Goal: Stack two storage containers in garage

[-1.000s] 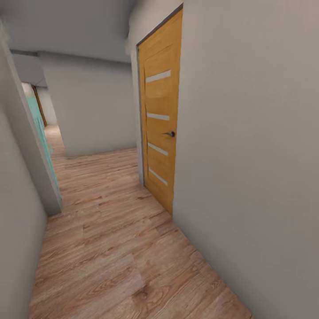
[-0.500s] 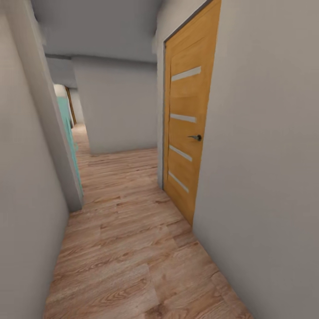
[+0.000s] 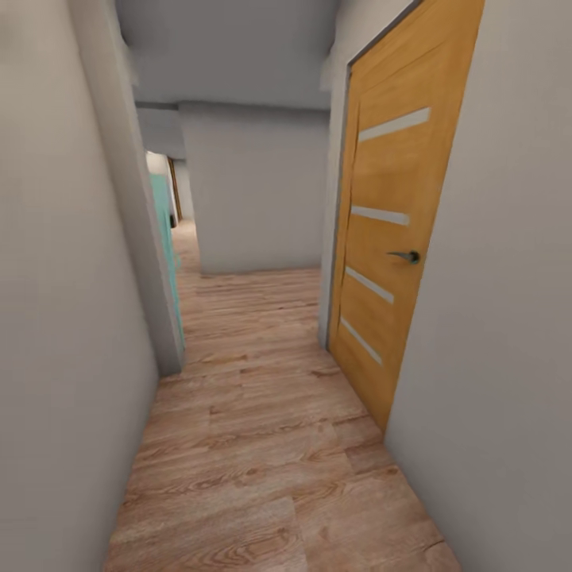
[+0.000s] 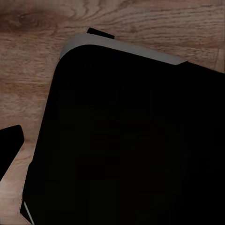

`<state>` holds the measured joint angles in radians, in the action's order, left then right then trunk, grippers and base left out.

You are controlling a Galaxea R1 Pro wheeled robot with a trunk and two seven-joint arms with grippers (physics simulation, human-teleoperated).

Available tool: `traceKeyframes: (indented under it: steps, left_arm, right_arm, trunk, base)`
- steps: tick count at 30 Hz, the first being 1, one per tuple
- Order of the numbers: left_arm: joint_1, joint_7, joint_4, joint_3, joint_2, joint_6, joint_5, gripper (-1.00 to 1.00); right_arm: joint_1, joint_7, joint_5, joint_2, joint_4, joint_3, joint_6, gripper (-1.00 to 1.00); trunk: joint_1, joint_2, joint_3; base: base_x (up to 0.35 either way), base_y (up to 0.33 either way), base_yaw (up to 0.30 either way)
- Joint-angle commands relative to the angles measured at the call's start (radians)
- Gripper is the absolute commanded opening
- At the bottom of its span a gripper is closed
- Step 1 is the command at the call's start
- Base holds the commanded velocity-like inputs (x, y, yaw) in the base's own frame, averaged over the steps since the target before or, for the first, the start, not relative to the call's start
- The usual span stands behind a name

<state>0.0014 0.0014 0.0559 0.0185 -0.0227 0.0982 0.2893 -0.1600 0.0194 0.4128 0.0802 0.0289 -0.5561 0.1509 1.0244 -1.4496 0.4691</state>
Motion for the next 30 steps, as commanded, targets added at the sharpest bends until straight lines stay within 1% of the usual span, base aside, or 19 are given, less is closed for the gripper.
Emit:
traceKeyframes:
  steps: [1, 14, 30]
  left_arm:
    - [0.0, 0.0, 0.001, 0.001, 0.0, 0.002, 0.004, 1.0]
    - [0.0, 0.0, 0.0, -0.001, 0.0, 0.0, 0.004, 1.0]
    - [0.0, 0.0, -0.001, -0.002, 0.002, -0.008, 0.007, 1.0]
  right_arm:
    - [-0.001, 0.002, 0.009, 0.0, 0.003, -0.008, 0.006, 1.0]
    - [-0.001, 0.002, 0.013, -0.002, 0.003, -0.008, 0.006, 1.0]
    - [-0.001, 0.004, 0.003, -0.002, 0.002, -0.016, 0.006, 1.0]
  trunk:
    - [0.001, 0.0, 0.001]
    - [0.001, 0.0, 0.001]
    - [0.001, 0.0, 0.001]
  base:
    - [0.321, 0.0, 0.3]
    - [0.321, -0.003, 0.283]
    - [0.321, -0.087, 0.015]
